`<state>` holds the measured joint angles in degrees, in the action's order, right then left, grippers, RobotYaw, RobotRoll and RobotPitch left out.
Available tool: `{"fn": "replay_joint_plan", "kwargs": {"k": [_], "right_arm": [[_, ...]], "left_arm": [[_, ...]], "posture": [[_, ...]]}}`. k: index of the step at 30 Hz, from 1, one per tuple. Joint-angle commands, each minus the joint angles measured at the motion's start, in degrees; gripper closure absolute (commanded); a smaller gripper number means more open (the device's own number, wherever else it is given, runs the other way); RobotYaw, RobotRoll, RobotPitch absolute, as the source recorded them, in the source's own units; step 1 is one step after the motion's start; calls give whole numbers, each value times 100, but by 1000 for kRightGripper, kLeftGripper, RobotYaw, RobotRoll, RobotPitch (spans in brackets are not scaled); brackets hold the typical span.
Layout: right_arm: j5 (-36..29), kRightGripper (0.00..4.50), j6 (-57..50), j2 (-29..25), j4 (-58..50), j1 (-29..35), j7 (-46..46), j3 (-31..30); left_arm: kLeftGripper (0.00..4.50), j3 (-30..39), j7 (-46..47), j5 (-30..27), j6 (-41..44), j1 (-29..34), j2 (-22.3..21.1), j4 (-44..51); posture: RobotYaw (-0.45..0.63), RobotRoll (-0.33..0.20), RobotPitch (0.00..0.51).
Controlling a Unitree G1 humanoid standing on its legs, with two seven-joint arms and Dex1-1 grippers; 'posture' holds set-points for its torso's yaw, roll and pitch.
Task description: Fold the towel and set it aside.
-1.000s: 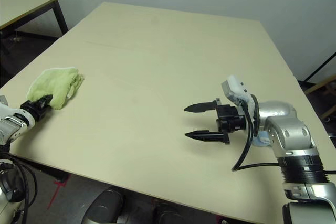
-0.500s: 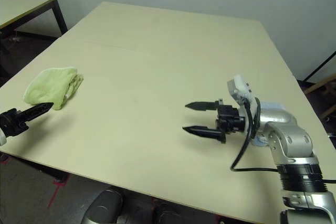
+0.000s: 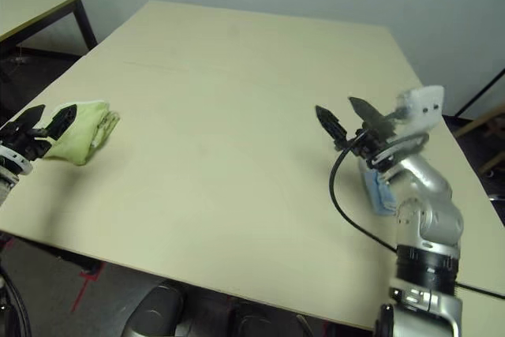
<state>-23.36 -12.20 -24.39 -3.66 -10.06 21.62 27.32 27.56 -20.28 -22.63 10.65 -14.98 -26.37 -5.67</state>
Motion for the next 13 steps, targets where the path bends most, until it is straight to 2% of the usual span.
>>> {"fn": "replay_joint_plan", "kwargs": {"k": [1,7,13], "right_arm": [[363,0,379,369,-247,322,-604,-8],[477,0,561,687,-197,245,-900,-265],[373,0,656,718,-52,201,-884,-335]], "left_arm": [[27,29,203,424,-868,125,54,-673],[27,55,291,557,-1407,143,-32,-1150],[27,38,455,501,-1322,458,78,-791]], "posture": [[96,0,96],[116,0,106],[117,0,111]]}}
